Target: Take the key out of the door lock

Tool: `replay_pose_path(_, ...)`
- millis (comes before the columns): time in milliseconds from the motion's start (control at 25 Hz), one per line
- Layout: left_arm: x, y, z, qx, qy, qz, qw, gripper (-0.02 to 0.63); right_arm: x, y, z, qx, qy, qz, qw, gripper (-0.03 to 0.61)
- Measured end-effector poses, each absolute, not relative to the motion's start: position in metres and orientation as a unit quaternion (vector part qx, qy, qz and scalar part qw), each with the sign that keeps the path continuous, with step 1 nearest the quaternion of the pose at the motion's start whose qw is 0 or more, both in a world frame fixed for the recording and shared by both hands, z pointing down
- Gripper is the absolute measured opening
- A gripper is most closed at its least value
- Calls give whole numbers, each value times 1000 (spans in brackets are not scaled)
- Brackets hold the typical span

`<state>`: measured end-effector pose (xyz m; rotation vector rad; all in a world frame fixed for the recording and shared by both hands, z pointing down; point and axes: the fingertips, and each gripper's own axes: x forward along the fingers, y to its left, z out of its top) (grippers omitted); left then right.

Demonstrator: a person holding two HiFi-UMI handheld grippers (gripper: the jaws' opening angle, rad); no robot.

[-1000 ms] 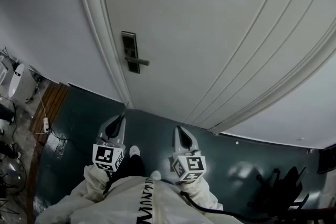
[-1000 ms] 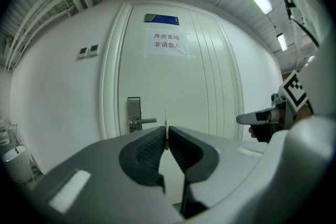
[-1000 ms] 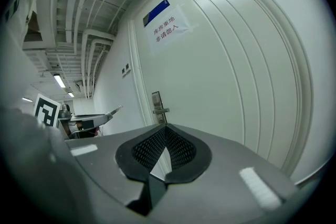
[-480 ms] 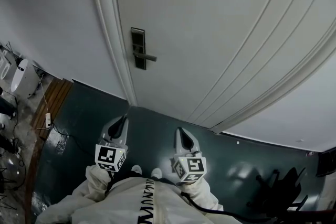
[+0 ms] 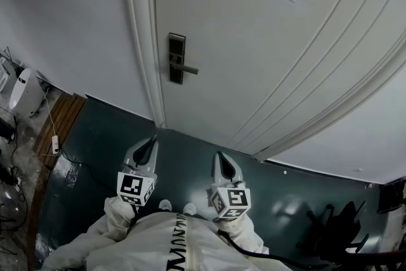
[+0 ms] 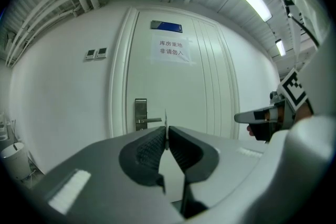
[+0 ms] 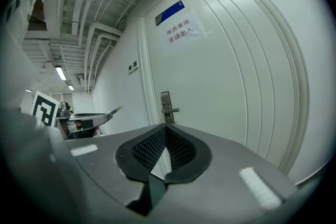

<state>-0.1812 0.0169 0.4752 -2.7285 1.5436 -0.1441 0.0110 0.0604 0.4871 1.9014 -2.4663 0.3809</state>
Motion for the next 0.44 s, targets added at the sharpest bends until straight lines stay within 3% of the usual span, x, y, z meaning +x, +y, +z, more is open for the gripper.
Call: replay_pose_path(440, -192, 11, 482, -873, 485, -45, -5, 23, -3, 58, 492, 613, -780, 121, 15, 0)
